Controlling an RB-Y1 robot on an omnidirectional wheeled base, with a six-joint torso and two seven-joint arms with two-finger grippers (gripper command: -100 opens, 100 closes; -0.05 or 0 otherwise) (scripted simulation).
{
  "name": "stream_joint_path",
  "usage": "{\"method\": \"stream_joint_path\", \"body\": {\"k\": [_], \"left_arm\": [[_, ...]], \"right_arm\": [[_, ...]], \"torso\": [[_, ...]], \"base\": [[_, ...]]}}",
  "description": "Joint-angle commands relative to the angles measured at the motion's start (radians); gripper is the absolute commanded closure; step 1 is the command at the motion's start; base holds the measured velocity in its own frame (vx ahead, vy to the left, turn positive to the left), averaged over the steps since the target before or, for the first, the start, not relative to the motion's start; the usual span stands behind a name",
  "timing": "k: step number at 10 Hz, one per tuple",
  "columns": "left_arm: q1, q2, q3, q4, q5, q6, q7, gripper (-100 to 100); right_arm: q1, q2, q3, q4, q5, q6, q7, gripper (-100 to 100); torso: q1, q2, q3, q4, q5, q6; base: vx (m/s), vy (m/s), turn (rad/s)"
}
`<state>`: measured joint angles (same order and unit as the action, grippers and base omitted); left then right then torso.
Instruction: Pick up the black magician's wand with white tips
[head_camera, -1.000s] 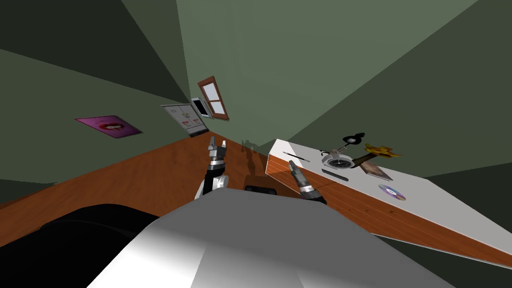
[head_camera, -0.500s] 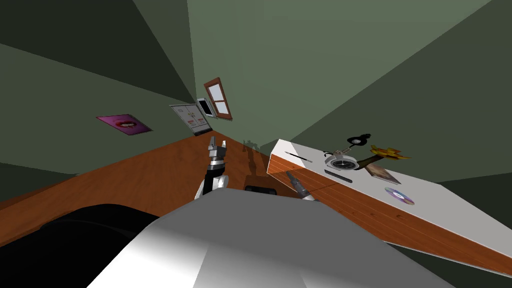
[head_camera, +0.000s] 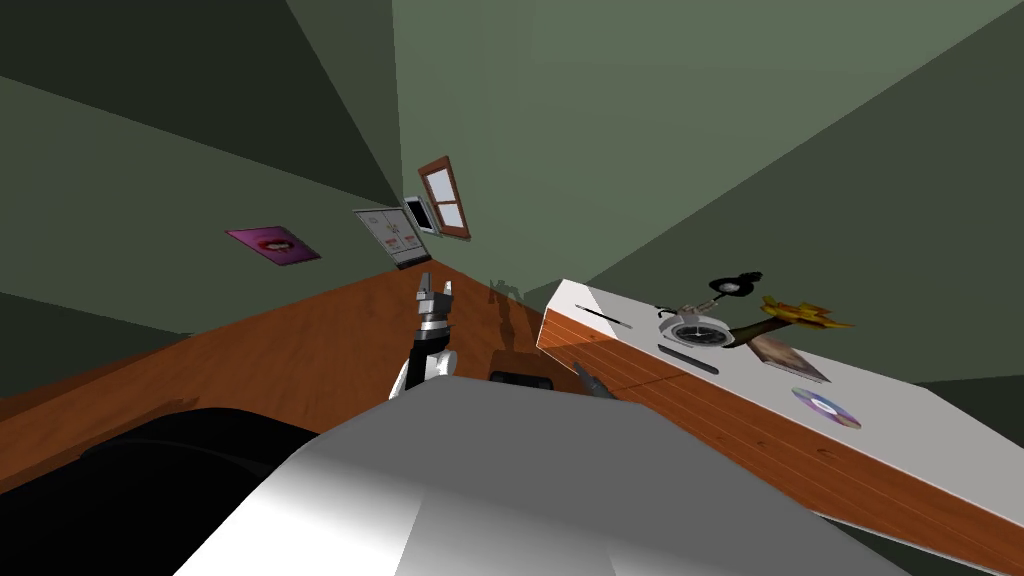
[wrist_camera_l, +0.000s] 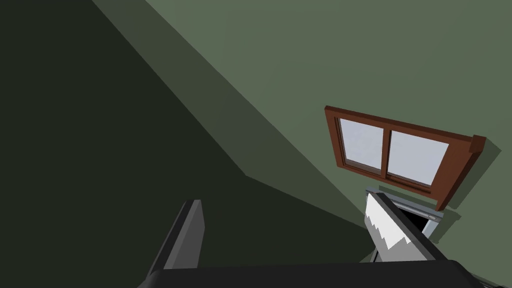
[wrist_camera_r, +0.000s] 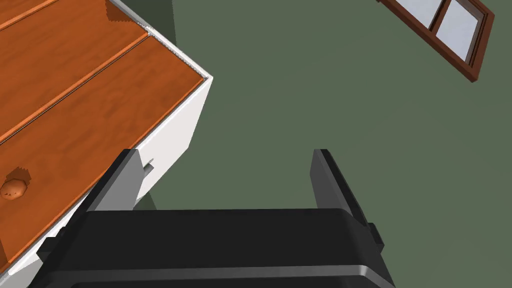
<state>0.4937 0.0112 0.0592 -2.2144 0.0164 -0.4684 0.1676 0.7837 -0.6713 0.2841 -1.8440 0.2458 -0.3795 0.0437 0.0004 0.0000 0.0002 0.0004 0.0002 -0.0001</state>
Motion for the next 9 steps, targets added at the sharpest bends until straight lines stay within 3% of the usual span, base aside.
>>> {"method": "stream_joint_path", "body": {"k": [1,2,3,6,7,9], "left_arm": [[0.000,0.000,0.000,0.000,0.000,0.000,0.000,0],[0.000,0.000,0.000,0.000,0.000,0.000,0.000,0],[0.000,0.000,0.000,0.000,0.000,0.000,0.000,0],[0.000,0.000,0.000,0.000,0.000,0.000,0.000,0],[0.000,0.000,0.000,0.000,0.000,0.000,0.000,0],[0.000,0.000,0.000,0.000,0.000,0.000,0.000,0]], "right_arm": [[0.003,-0.050,0.032,0.050,0.026,0.007,0.017,-100],[0.003,-0.051,0.032,0.070,0.026,0.007,0.017,-100],[0.011,-0.094,0.056,0.106,0.048,0.007,0.031,-100],[0.017,-0.151,0.080,0.174,0.070,0.007,0.044,-100],[0.021,-0.185,0.105,0.215,0.092,0.006,0.057,-100],[0.021,-0.201,0.105,0.225,0.092,0.006,0.057,-100]], "torso": [[0.000,0.000,0.000,0.000,0.000,0.000],[0.000,-0.001,0.000,0.000,0.000,0.000],[0.000,-0.001,0.000,0.000,0.000,0.000],[-0.001,-0.002,-0.001,0.000,0.000,0.000],[-0.001,-0.002,-0.001,0.000,0.000,0.000],[-0.001,-0.003,-0.002,-0.001,0.000,0.000]], "base": [[0.006,0.019,0.129],[0.009,0.012,0.066],[0.021,0.017,0.148],[0.027,0.009,0.089],[0.045,0.010,0.169],[0.026,-0.004,0.042]]}}
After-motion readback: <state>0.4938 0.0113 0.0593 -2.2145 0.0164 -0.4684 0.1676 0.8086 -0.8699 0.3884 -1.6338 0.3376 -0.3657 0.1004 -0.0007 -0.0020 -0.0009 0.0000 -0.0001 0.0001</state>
